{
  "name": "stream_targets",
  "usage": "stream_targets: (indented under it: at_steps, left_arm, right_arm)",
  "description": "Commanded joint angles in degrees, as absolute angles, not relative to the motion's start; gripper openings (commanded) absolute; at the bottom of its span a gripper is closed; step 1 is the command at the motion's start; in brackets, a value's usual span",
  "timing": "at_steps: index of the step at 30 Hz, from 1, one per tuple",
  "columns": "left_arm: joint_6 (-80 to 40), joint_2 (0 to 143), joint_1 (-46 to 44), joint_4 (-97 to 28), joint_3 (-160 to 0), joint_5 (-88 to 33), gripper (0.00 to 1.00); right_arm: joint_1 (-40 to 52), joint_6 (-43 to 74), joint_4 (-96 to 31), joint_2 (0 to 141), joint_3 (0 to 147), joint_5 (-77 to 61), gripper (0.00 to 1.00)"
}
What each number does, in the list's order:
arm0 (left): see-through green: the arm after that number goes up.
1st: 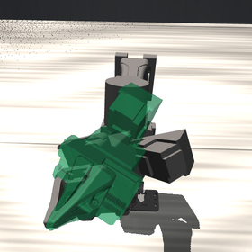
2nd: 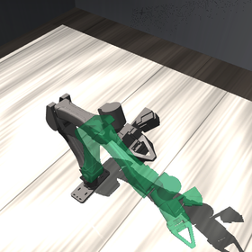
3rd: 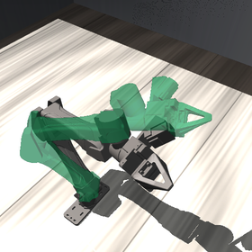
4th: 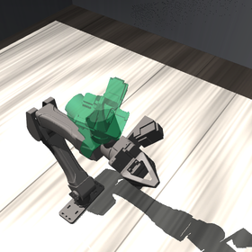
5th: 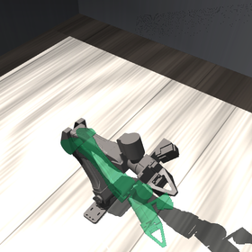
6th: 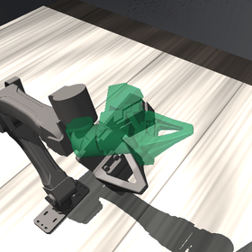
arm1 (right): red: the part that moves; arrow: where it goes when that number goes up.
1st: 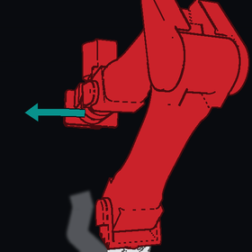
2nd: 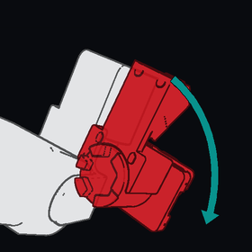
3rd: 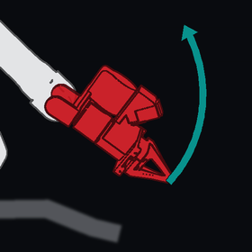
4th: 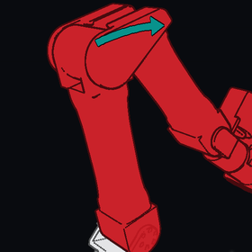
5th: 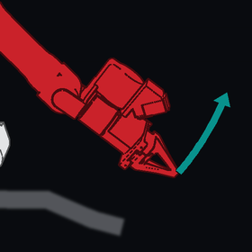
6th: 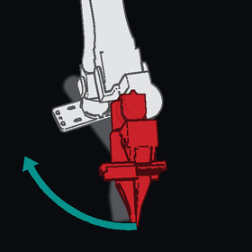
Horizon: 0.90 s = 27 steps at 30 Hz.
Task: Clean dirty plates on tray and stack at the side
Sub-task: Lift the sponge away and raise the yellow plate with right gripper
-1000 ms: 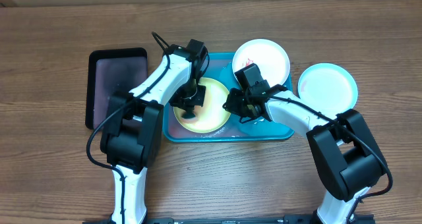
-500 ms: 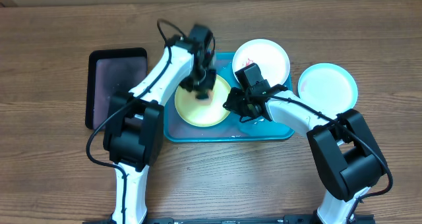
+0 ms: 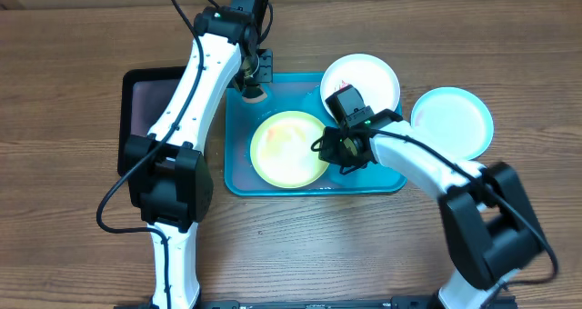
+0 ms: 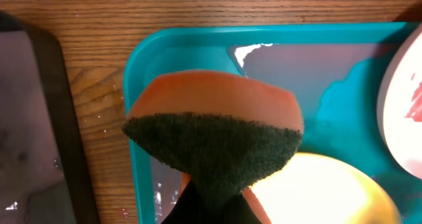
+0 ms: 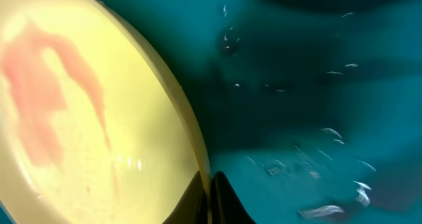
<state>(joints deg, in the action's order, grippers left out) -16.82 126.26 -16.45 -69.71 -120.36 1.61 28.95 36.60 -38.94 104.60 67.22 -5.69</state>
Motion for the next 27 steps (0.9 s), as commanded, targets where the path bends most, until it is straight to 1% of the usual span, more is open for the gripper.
stream_targets:
  at_steps: [1,6,10,19,25,27]
  left_arm:
    - [-18.02,126.02,-16.51,-69.76,-119.17,2.42,0.04]
    - [-18.04,126.02,-16.51,-69.14,-117.36,2.33,0.04]
    - [-18.31,126.02,-16.51,-68.99,-116.03,2.15,0.04]
    - [-18.90,126.02,-16.51,-68.99,-115.85,1.26,0.04]
    - [-18.94,126.02,-16.51,-68.95,-115.85,1.23,0.04]
    - [-18.92,126.02,-16.51,-68.95,-115.85,1.26,0.04]
  right_arm:
    - [31.24,34.00,-41.30,96.27,70.81,5.28,0.04]
    - [36.45,34.00,-47.44,89.12,70.91,25.63,0.04]
    - [40.97,34.28,-52.27,87.15,70.91,42.39,0.04]
    - [49.67,34.46,-57.23,87.15,70.91,70.74,0.04]
    - [56.23,34.44,-57.80,87.15,70.91,89.54,0.04]
    - [57.54,32.93,-57.54,87.09,70.91,90.13,0.04]
